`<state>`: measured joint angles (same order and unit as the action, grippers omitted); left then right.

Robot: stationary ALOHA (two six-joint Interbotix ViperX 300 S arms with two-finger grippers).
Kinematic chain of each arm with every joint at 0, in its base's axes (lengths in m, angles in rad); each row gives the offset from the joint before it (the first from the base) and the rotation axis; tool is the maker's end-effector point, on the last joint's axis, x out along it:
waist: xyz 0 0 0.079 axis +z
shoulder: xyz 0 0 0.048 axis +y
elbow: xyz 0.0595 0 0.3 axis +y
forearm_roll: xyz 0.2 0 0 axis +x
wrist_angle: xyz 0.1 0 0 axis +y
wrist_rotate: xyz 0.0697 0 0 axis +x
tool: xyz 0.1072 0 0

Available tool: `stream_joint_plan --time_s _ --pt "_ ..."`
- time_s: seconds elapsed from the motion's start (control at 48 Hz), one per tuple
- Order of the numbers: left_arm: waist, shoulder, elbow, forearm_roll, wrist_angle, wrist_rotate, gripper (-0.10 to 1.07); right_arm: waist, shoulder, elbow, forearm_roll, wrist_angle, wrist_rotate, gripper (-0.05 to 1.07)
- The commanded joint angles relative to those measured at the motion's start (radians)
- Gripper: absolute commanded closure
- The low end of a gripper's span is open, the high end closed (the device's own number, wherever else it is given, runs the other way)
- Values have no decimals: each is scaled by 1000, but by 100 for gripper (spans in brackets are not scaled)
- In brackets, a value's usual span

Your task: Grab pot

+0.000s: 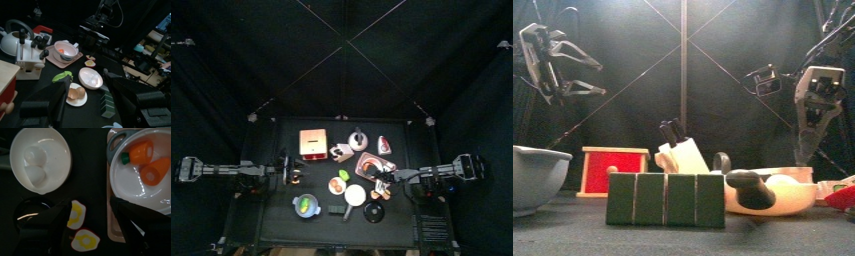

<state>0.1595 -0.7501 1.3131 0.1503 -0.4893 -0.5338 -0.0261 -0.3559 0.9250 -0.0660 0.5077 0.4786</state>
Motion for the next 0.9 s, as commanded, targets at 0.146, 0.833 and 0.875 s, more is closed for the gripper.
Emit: stream_joint_plan --time_s 0.146,0.833,0.875 --pt "-23 20 -18 43 -12 60 7 -64 -23 -44 44 -15 3 8" --pt "-83 26 49 46 -20 118 7 -382 -15 -89 173 28 15 8" --pt "-89 26 52 46 -20 118 7 -396 -14 -100 163 52 44 9"
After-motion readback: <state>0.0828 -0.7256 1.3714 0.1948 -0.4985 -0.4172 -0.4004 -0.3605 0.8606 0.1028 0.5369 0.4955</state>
